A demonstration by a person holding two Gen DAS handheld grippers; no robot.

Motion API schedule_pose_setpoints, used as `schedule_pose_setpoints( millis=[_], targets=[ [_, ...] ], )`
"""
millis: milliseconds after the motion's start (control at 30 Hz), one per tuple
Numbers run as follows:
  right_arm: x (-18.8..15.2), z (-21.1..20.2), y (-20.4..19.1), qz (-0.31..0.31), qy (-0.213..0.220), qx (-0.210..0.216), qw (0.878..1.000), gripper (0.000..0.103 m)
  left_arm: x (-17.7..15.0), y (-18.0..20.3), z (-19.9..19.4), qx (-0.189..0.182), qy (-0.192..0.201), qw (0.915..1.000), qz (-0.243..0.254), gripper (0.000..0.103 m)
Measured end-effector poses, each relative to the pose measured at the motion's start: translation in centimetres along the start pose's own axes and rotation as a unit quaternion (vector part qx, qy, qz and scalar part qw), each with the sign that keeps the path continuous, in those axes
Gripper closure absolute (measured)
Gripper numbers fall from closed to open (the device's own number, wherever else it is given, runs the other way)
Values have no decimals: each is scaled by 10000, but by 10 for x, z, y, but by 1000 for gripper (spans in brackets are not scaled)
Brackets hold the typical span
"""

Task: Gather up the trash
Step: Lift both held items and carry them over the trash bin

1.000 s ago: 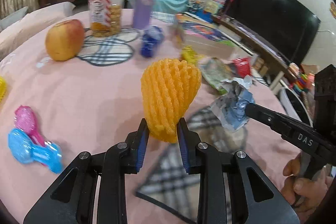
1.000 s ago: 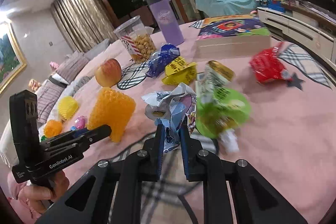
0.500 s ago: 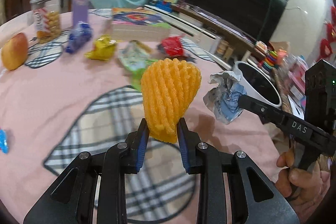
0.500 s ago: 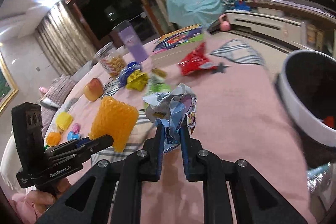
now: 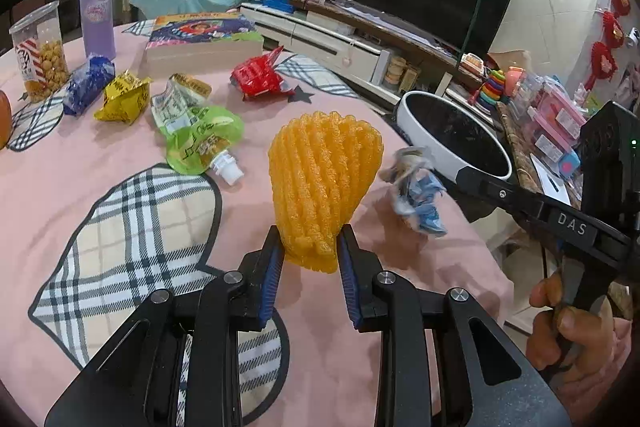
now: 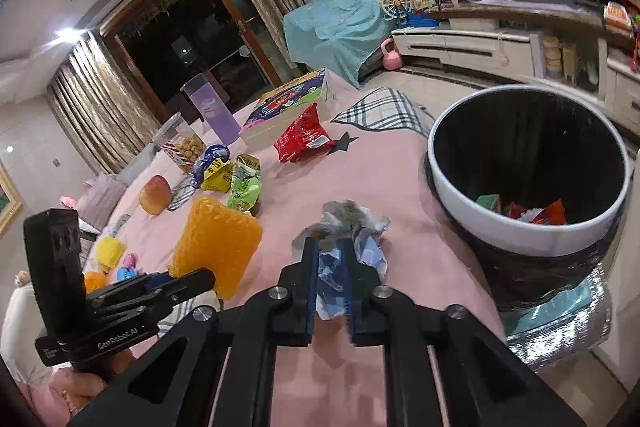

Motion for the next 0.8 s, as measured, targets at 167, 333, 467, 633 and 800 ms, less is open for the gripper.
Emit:
schedule_pose_setpoints(
  millis=[167,333,467,633,800],
  targets=[
    [-4,16,3,48,-128,2,9999,34,-4,-12,3,82,-68,9998,-151,77],
    [-17,53,-5,-108,-685,-7,9976,36,-8,-18,7,85,-168,9995,-261,77],
    [-21,54,-4,-153,-667,-70,9976,71,-8,-15,9,70,-185,9995,-231,77],
    [-11,27,3,-134,-339,-72,9993,74,-4,-7,14,-14,-217,9996,-151,77],
    [-1,0,13,-126,-105,-130,9998,74,2,11,21,-114,-231,9997,19,77]
  ],
)
Point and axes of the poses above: each gripper's, at about its wrist camera, not at the fingertips, and z roughly the way its jaws point, y to its right, x to its top, the point moved 1 cm from there along z, roughly the way its jaws point, and after that the axes turned 5 degrees about y, right-handed, at the moved point
